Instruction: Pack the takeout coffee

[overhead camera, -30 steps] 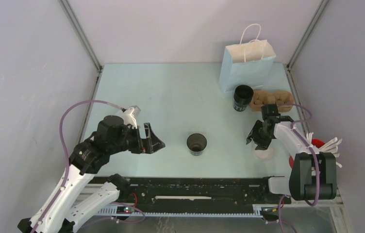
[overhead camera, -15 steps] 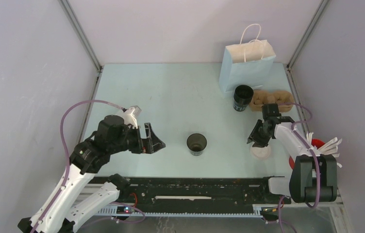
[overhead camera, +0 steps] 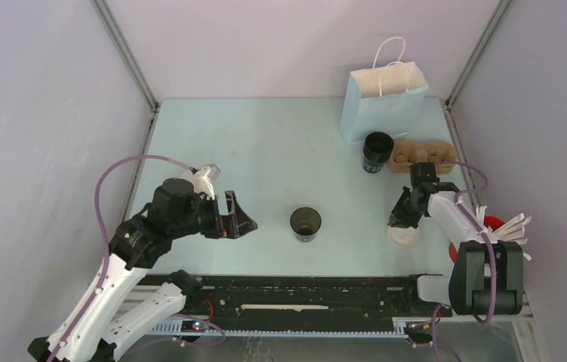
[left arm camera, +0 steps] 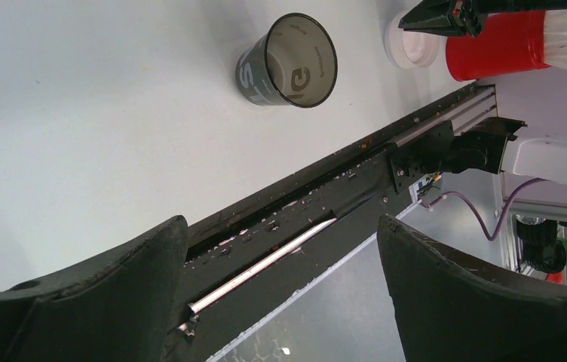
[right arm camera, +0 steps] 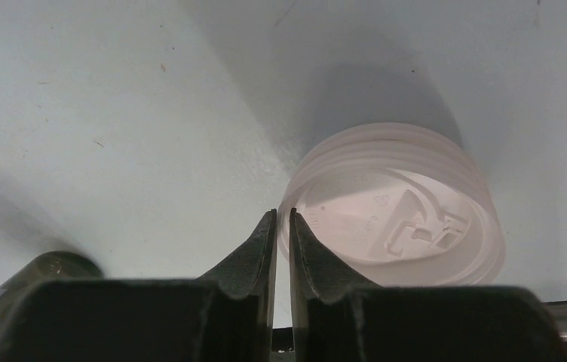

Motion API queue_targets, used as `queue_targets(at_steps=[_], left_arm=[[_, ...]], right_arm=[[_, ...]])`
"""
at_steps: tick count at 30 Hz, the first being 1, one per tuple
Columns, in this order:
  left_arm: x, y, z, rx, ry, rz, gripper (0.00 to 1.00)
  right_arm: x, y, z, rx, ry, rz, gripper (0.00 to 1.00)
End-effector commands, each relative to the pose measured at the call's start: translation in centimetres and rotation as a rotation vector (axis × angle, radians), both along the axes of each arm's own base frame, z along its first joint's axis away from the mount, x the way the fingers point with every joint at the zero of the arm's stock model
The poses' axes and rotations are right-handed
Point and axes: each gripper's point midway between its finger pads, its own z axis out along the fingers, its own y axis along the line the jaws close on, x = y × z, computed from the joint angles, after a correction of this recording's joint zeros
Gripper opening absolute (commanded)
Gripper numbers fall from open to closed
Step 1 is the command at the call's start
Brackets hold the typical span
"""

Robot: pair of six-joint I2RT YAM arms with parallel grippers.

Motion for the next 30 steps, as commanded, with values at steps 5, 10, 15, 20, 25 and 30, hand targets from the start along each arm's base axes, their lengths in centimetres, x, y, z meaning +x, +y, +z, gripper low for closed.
queue_targets(at_steps=[5,10,15,20,25,30], left_arm=[[0.1,-0.4,1.0,-0.015,-0.039,-0.034,1.0],[0.1,-0.5,1.1,-0.014,-0.043,-0.036,1.0],[0.2,-0.5,1.1,-0.014,-0.043,-0.037,1.0],[0.2,-0.5,1.2,-0.014,-0.043,-0.039,1.0],[0.2,-0.6,1.1,-0.013,-0.039,-0.04,1.0],[0.3,-0.7,1.0,-0.013,-0.034,-0.045,1.0]], right_arm=[[0.3,-0.7,0.8,-0.021,-0.043,-0.017,0.12],[0.3,-0.7,1.1,-0.022,-0.052,-0.018,0.05],[0.0,-0.8,1.3,-0.024,-0.054,-0.025,0.02],[-0.1,-0.7,1.8,-0.019,-0.066,-0.039,0.0],[-0.5,-0.8,2.7,-0.02,-0.067,-0.064,0.0],[-0.6,-1.0,4.2,-0.03,-0.103,-0.077,0.0]])
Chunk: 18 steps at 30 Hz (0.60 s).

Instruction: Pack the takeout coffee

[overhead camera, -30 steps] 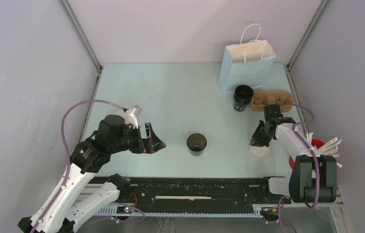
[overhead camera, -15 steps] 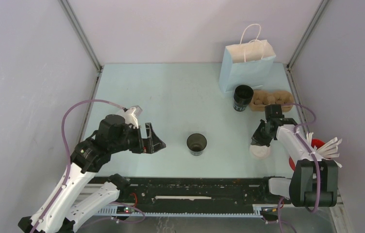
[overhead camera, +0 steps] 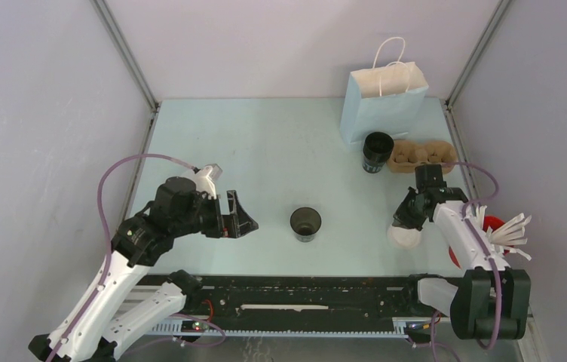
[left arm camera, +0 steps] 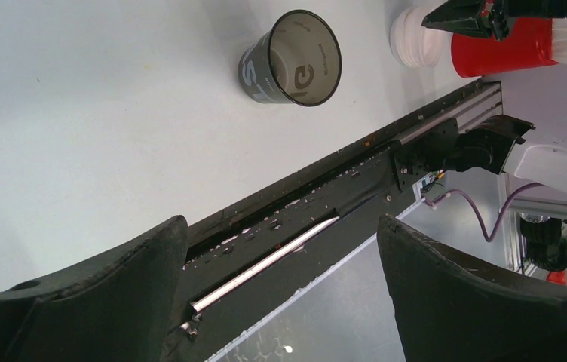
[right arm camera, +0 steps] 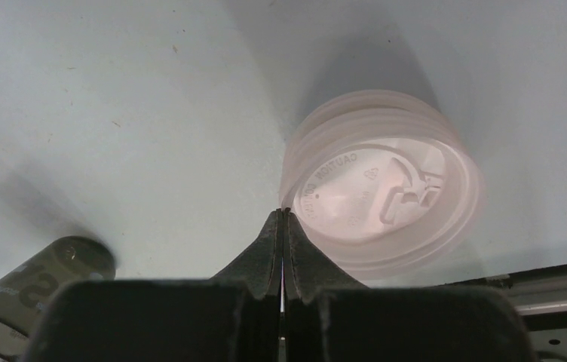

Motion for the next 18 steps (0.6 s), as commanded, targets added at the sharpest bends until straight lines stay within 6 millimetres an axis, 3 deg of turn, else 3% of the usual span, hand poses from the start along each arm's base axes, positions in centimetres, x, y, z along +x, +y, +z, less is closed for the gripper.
queue_targets(at_steps=[1,14,18], left_arm=[[0.1,-0.6,1.3,-0.023,-0.042,-0.039,1.0],[0.2,-0.7,1.3,-0.027,-0.034,-0.035,1.0],[0.2,-0.8,1.3,-0.03,-0.027,-0.036,1.0]], right_arm=[[0.3,-0.5,2.4,-0.016,-0.059,-0.038,0.0],[0.2,-0.4,4.8,-0.009,-0.136,-0.041,0.0],[0.1,-0.4,6.4,-0.004,-0.177,-0.042,0.0]])
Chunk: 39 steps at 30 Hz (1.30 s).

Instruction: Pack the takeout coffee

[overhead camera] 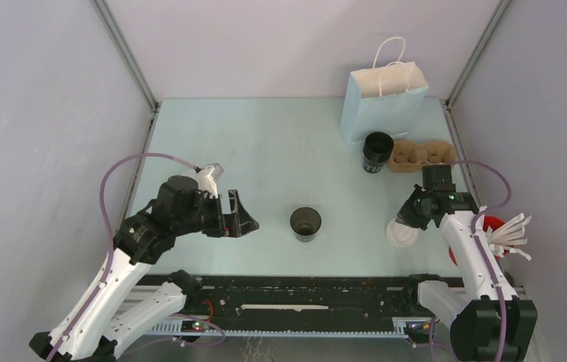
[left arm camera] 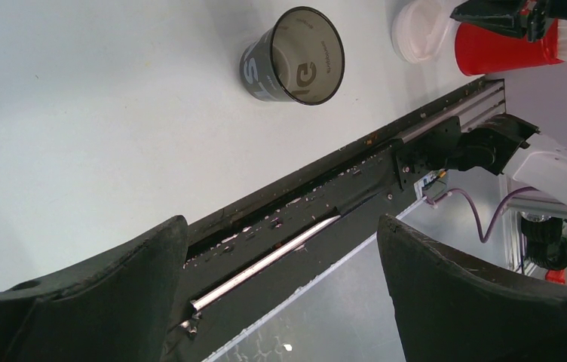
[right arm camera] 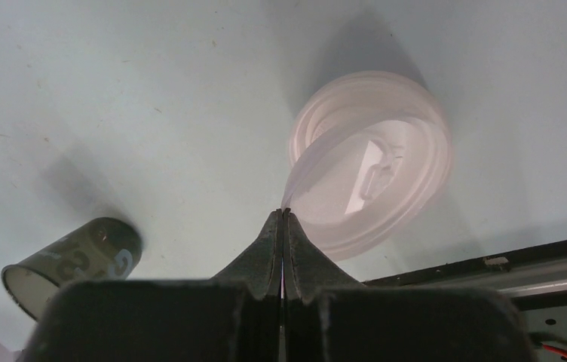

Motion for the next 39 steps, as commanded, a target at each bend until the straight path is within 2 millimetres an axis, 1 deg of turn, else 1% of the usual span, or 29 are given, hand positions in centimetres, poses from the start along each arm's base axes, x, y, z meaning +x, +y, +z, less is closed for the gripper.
queue_targets(at_steps=[1,8,9,10,11,13,16,17,19,21,23,24,25,27,28,30,32,36,39], left_arm=[[0.1,-0.7,1.5,-0.035,-0.04,-0.036,1.0],[0.4,-1.0,1.9,-0.037,-0.039,-0.039,1.0],[0.4,-1.1,2.1,-0.04,-0.041,-0.044,1.0],[0.4,-1.1,2.3,-0.047,-0.044,-0.046,1.0],[0.4,-1.3,2.6,-0.055,-0.05,-0.052,1.0],[0.4,-1.9,4.1,-0.103,-0.079,-0.07,1.0],[0.5,-3.3,7.2,-0.22,-0.125,-0.102,1.0],[0.7,-3.9,8.5,-0.267,-0.144,-0.11,1.0],[1.0,-4.9,11.1,-0.354,-0.169,-0.115,1.0],[1.3,-5.8,14.0,-0.455,-0.172,-0.115,1.0],[1.8,-6.7,16.7,-0.551,-0.158,-0.103,1.0],[2.1,-7.1,17.8,-0.6,-0.145,-0.09,1.0],[2.5,-7.3,18.7,-0.646,-0.126,-0.064,1.0],[3.2,-7.4,19.9,-0.713,-0.11,-0.017,1.0],[3.4,-7.3,20.5,-0.734,-0.118,-0.003,1.0],[3.6,-6.8,20.9,-0.739,-0.124,0.035,1.0],[3.6,-6.7,20.6,-0.726,-0.1,0.052,1.0],[3.7,-5.9,19.2,-0.669,-0.082,0.111,1.0],[3.6,-6.0,18.7,-0.673,-0.066,0.114,1.0]], right_arm=[[0.5,-0.3,3.3,-0.003,-0.088,-0.023,0.0],[0.0,0.8,5.9,0.043,-0.152,0.033,0.0],[0.1,1.4,6.5,0.064,-0.175,0.059,0.0],[0.4,2.4,7.4,0.108,-0.217,0.109,0.0],[0.8,3.5,8.7,0.158,-0.274,0.161,0.0],[1.2,6.1,11.6,0.281,-0.377,0.265,0.0],[1.5,9.8,17.0,0.488,-0.536,0.392,0.0],[1.1,11.7,19.1,0.576,-0.58,0.459,0.0],[0.5,14.7,23.0,0.71,-0.669,0.555,0.0],[-0.3,17.5,26.3,0.829,-0.731,0.641,0.0],[-1.2,20.2,28.9,0.943,-0.769,0.711,0.0],[-1.7,21.4,30.6,0.997,-0.812,0.753,0.0],[-2.1,22.5,31.2,1.037,-0.8,0.77,0.0],[-3.1,24.4,33.4,1.101,-0.843,0.827,0.0],[-3.3,25.1,34.1,1.12,-0.851,0.835,0.0],[-4.1,26.5,35.3,1.176,-0.854,0.876,0.0],[-4.3,27.5,35.8,1.211,-0.849,0.894,0.0],[-4.5,28.6,36.0,1.225,-0.836,0.922,0.0],[-4.7,29.2,35.7,1.239,-0.818,0.935,0.0]])
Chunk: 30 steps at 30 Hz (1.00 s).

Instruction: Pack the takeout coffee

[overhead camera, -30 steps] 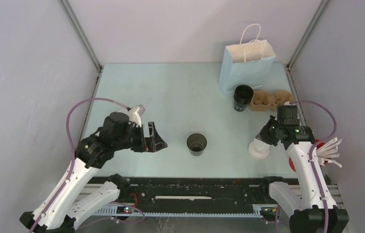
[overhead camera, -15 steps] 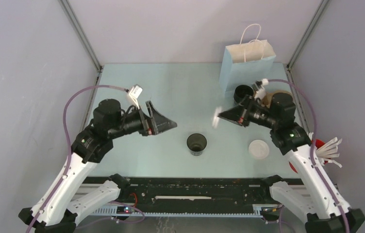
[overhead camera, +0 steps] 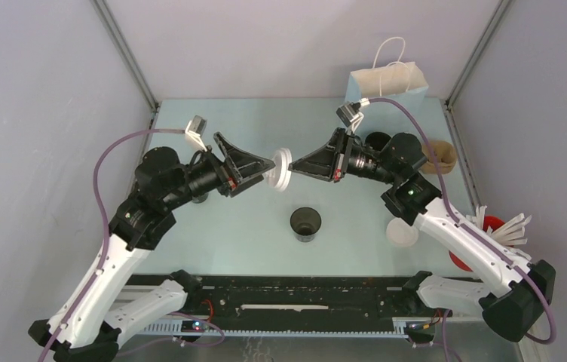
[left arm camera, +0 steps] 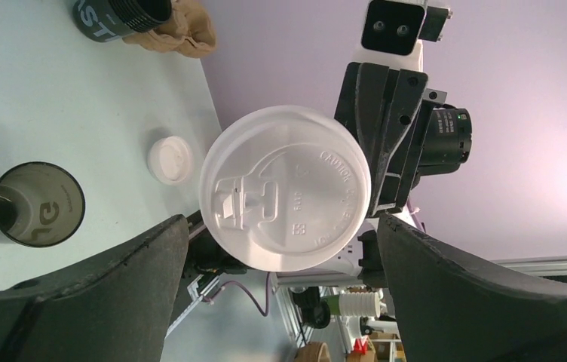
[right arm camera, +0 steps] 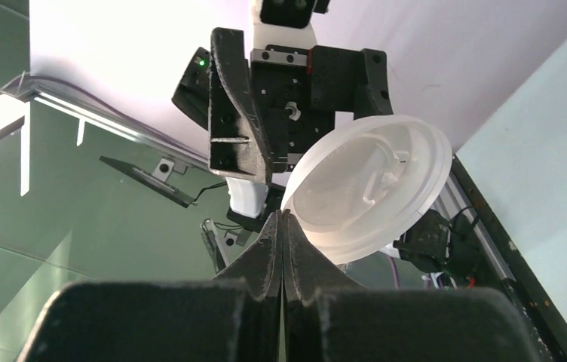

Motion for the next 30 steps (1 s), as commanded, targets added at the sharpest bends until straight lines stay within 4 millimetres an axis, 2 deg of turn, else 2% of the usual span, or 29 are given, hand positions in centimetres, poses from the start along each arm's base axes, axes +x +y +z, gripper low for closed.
queue_targets(at_steps=[1,17,27,30], left_arm=[[-0.6,0.5,1.6,-0.04,-0.004,0.02,1.0],[-0.8,-0.1,1.7,-0.029,-0.014,-0.019,1.0],[-0.9,0.0,1.7,-0.026,-0.012,-0.022,0.92],[-1.0,-0.1,1.5,-0.023,-0.008,-0.025,0.94]], right_arm=[[-1.0,0.3,3.2,0.088,-0.067,0.025,0.0],[-0.9,1.6,2.1,0.066,-0.048,0.04,0.0],[-1.0,1.9,1.5,0.04,-0.043,0.041,0.0],[-1.2,2.1,1.6,0.024,-0.059,0.04,0.0]])
